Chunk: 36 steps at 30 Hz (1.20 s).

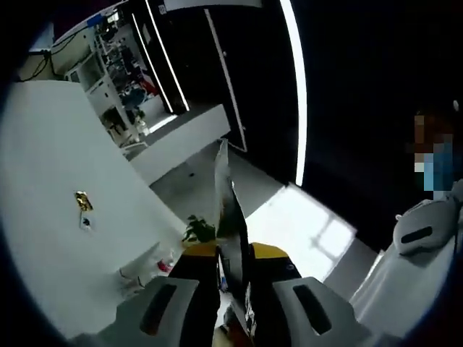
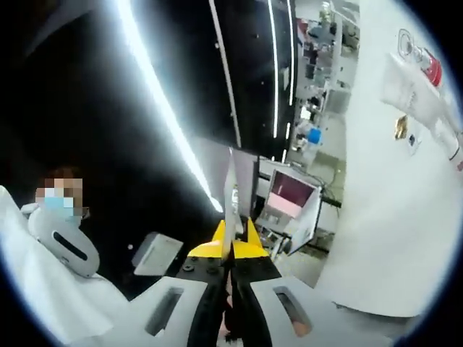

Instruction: Arrange the skincare products in the storage area until every visible bottle or jar stands upright without overlapping.

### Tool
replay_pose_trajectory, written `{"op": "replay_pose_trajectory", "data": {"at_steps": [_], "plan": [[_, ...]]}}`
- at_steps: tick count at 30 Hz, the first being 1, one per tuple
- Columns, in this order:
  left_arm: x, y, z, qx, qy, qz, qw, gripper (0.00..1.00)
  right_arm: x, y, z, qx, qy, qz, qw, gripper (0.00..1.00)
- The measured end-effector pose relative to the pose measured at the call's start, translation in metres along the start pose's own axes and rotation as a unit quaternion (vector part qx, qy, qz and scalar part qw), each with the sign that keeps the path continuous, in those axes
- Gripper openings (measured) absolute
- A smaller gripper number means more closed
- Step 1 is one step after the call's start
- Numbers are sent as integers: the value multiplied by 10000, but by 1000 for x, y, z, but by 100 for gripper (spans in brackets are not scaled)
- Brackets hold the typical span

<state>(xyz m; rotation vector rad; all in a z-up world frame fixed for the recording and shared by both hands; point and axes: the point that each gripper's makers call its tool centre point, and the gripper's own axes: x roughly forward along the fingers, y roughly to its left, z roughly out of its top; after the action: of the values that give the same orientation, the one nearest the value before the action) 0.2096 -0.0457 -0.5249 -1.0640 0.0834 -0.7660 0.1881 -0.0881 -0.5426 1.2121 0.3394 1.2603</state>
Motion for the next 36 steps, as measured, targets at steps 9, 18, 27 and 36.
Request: {"op": "replay_pose_trajectory", "data": {"at_steps": [9, 18, 27, 36], "plan": [[-5, -19, 9, -863, -398, -636, 9934, 2, 3, 10, 0, 310, -131, 270, 9991, 1], [0, -24, -4, -480, 359, -263, 9979, 0, -5, -4, 15, -543, 331, -244, 9977, 24], [4, -18, -19, -62, 986, 43, 9951, 0, 4, 2, 32, -846, 554, -162, 9947, 4], [-4, -9, -20, 843, 872, 15, 9926, 21, 4, 12, 39, -49, -26, 17, 10000, 1]]}}
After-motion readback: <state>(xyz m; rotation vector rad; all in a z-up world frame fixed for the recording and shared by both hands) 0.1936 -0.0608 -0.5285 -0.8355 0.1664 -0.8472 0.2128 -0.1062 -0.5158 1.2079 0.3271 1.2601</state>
